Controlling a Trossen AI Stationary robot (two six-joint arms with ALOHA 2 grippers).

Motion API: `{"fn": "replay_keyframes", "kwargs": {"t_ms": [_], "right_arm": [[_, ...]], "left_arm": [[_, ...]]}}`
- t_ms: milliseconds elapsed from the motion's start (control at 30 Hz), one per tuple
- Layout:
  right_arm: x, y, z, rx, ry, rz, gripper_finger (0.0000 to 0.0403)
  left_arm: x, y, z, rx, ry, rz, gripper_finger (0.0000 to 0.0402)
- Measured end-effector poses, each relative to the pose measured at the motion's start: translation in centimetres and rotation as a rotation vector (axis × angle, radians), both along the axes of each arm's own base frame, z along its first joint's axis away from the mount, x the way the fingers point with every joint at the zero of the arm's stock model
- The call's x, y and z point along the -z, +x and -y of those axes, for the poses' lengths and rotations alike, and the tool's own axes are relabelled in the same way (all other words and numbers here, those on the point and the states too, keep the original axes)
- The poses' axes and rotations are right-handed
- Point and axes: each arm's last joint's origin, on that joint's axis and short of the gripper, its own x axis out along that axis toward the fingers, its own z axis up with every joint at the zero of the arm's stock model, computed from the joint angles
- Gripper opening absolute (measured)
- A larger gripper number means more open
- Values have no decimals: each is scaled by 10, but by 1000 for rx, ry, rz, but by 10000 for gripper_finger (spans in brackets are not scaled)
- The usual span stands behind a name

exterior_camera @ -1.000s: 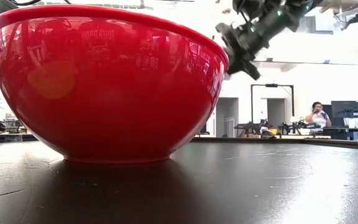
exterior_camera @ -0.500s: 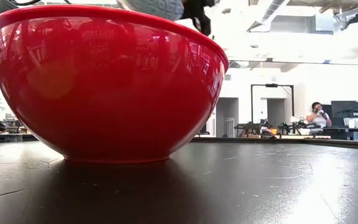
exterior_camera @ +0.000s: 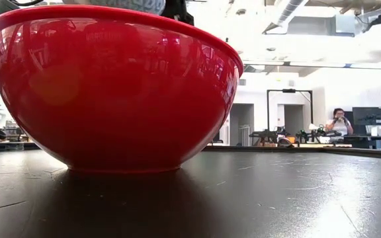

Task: Nest bowls inside each other
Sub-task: Stack the orange pattern bowl on top of the blue bowl

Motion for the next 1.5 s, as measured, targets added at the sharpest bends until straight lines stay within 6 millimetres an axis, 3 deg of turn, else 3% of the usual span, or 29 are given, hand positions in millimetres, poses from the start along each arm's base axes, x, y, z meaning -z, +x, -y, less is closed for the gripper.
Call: {"fn": "replay_keyframes", "kwargs": {"t_ms": [433, 1133, 1333, 1500], "right_arm": [[39, 5, -1, 32, -13, -188, 12], [42, 5, 0, 47, -43, -200, 13], [63, 12, -1, 48, -51, -247, 13], [61, 12, -1, 54, -45, -238, 13]], "left_arm": [[0, 0, 0, 0, 0, 1, 87], [0, 0, 0, 1, 0, 0, 87], [0, 0, 0, 0, 0, 0, 87], [0, 0, 0, 0, 0, -2, 87]]}}
